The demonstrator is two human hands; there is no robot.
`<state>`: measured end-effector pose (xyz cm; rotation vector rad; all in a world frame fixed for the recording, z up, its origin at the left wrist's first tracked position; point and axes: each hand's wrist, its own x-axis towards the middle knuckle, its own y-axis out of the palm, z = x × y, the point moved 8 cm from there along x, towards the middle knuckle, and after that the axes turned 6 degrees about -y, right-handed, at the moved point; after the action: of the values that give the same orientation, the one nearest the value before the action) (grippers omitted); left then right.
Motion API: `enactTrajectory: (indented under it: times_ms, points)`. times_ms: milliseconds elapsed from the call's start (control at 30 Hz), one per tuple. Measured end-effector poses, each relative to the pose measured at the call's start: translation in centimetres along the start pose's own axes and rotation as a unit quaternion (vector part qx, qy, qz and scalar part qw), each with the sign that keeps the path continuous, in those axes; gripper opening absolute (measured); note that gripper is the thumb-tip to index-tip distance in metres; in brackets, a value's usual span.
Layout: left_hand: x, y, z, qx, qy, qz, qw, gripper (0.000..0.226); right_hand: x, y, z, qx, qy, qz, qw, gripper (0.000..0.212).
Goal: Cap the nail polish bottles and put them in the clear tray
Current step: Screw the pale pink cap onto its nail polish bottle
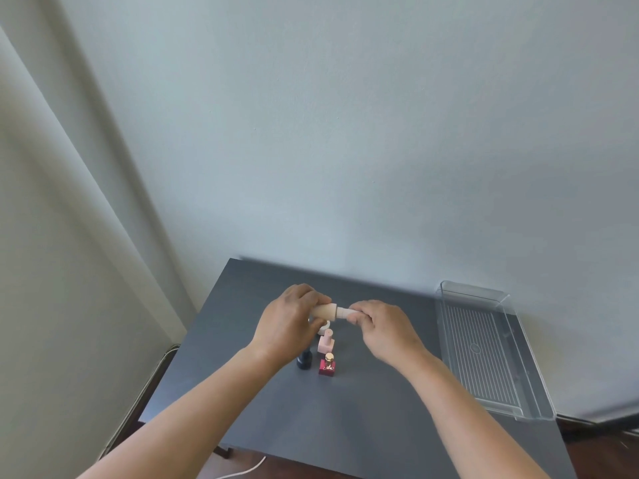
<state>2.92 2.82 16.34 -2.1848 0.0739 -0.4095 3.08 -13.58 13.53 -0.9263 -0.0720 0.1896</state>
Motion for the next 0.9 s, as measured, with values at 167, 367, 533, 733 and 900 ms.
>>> enactTrajectory:
  times_ms: [167, 367, 533, 733, 900]
  points:
    - [0.0, 0.0, 0.0, 0.010, 0.009, -0.006, 1.000, 0.025, 0.2, -0.2, 0.0, 0.023, 0.014, 0.002, 1.000, 0.022]
    - [0.6, 0.4, 1.1, -0.010, -0.008, 0.019, 1.000, 0.030, 0.1, -0.5, 0.6, 0.073, 0.011, -0.025, 0.997, 0.016]
    - [-0.1, 2.0, 2.1, -0.014, -0.034, 0.081, 0.996, 0.032, 0.1, -0.3, 0.7, 0.163, 0.019, -0.060, 0.985, 0.009]
    - [-0.7, 3.1, 5.5, -0.077, -0.150, 0.098, 0.981, 0.026, 0.5, 1.0, -0.7, 0.226, 0.040, -0.064, 0.971, 0.012]
    - [-0.9, 3.2, 8.1, -0.087, -0.213, 0.086, 0.969, 0.020, 0.7, 3.9, -3.5, 0.181, 0.108, -0.026, 0.977, 0.010]
